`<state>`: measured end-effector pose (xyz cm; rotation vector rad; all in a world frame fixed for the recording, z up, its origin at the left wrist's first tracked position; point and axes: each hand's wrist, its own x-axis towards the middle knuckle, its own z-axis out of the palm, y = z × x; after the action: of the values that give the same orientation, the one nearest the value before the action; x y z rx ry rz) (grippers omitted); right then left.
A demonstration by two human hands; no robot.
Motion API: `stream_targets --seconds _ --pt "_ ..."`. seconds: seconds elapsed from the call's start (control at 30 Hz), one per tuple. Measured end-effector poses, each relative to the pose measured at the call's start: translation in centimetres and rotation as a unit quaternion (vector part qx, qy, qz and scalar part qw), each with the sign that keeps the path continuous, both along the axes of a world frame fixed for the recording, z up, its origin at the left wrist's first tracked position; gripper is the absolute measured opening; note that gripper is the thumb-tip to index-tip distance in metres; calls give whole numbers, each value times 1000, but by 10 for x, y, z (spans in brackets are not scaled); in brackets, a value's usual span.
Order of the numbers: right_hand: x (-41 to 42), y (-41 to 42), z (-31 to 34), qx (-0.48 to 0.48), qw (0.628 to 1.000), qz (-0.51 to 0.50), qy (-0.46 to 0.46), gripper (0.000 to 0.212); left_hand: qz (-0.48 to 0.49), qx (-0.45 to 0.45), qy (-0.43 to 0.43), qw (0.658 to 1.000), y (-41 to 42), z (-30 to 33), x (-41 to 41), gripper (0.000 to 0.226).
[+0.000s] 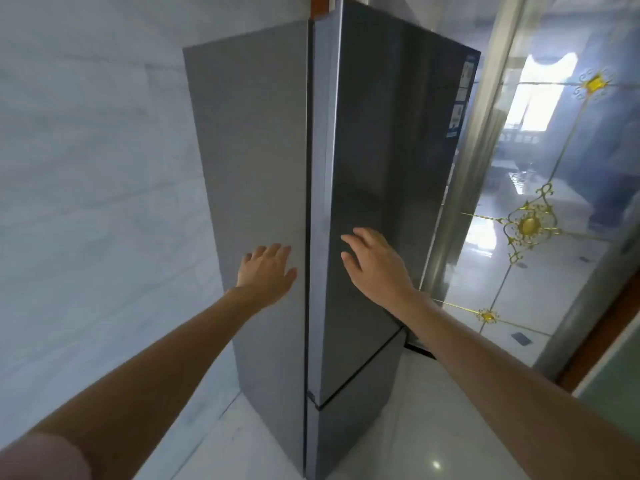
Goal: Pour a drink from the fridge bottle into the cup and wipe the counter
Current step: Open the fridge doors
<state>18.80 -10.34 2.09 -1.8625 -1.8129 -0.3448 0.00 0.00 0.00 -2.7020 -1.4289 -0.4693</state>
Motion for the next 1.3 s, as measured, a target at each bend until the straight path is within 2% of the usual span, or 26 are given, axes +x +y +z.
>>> stream_targets --seconds 0.23,0.37,0.5,0.7,0.87,1.0,1.1,1.3 --pt "-6 45 -6 130 980 30 -149 40 -14 14 -24 1000 40 -12 12 62" --pt "-9 67 1 127 962 31 -241 42 -29 26 -41 998 57 -15 13 69" --pt "-10 85 7 123 947 -11 -296 40 -48 31 -53 997 75 -20 18 73" --pt "-13 104 1 159 927 -72 -333 30 -96 42 -99 990 92 -28 32 73" --pt "-7 107 -3 169 919 -66 -350 40 -141 46 -163 975 102 -43 38 77" --pt "-2 110 -6 189 919 -56 -342 33 -164 50 -201 965 104 -50 45 77" --pt "2 113 -7 219 915 -45 -336 23 -171 53 -215 960 103 -51 47 78" --pt "0 112 -8 251 906 -42 -339 21 -166 46 -213 962 101 -53 47 80"
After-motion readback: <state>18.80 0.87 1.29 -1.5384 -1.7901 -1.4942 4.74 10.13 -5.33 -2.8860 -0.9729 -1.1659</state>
